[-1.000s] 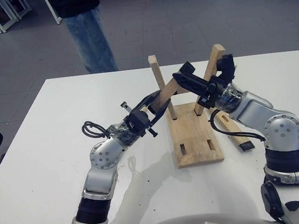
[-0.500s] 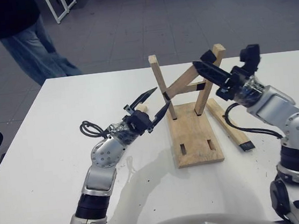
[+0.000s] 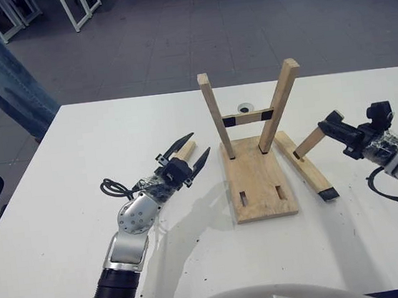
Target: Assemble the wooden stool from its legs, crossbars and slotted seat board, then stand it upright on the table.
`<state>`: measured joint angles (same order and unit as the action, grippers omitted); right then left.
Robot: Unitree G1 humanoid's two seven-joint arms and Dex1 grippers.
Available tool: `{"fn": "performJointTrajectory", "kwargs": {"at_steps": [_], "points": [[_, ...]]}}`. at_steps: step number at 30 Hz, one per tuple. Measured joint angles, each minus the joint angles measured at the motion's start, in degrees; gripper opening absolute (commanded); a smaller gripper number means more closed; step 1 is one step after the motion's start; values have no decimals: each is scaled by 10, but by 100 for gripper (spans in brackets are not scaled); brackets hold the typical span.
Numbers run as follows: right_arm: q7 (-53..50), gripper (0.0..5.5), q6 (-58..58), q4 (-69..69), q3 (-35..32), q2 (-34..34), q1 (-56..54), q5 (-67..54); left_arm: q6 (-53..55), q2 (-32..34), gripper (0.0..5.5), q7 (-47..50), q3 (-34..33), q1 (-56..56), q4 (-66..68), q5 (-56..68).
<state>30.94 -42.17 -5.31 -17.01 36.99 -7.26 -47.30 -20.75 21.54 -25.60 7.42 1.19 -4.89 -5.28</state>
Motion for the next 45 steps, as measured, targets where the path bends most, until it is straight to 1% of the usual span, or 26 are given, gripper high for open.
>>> {"fn": "performJointTrajectory", "kwargs": {"at_steps": [5, 12, 19, 28, 32, 37, 45], "points": [[8, 41, 33, 28, 14, -9, -1, 49, 2, 0, 253, 0, 1, -3, 0, 0], [11, 41, 59, 51, 45, -35, -35, 92, 4, 0, 253, 0, 3, -3, 0, 0], [-11, 41, 53, 55, 18, -44, -58, 93, 4, 0, 253, 0, 3, -4, 0, 0], [-12, 41, 55, 67, 39, -79, -70, 111, 5, -1, 253, 0, 3, -4, 0, 0], [-8, 41, 76, 84, 46, -80, -70, 135, 5, 0, 253, 0, 3, -4, 1, 0], [-6, 41, 82, 68, 44, -78, -48, 138, 5, -1, 253, 0, 3, -4, 1, 0], [-34, 41, -8, -57, 26, -46, 48, 132, 7, -1, 253, 3, 2, -11, 0, 0]]}}
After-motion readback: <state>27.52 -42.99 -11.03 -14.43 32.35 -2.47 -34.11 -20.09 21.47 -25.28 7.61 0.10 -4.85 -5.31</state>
